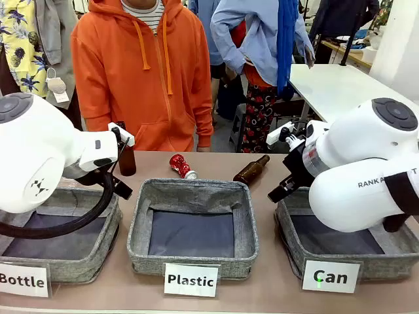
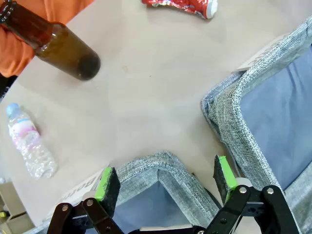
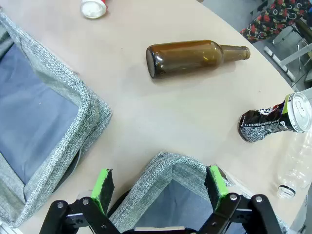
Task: Sort the can waste into the basket.
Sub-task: Pick up the can waste from the table and place it in the right Fabric basket.
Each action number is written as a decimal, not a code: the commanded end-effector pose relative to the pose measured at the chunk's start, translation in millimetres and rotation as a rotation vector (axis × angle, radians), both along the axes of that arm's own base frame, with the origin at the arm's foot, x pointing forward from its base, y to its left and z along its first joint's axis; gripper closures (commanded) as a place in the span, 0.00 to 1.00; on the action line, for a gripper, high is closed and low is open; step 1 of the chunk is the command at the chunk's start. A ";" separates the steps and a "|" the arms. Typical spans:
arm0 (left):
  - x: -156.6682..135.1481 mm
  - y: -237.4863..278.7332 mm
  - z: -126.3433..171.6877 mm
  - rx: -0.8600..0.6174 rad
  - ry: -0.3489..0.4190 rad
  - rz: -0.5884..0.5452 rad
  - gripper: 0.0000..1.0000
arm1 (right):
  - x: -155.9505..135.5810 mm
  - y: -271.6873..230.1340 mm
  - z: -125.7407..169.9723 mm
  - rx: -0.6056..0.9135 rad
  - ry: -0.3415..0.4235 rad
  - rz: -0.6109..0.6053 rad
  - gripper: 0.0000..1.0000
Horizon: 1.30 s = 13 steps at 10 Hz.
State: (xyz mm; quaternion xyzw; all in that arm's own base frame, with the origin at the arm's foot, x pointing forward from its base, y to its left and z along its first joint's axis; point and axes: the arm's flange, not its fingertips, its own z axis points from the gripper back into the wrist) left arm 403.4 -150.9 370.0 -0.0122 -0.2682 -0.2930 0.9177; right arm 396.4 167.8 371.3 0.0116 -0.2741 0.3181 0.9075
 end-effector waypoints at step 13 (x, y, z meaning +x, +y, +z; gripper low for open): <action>0.0 0.0 0.0 0.000 0.000 0.000 0.00 | 0.0 0.0 0.0 0.000 0.000 0.000 0.00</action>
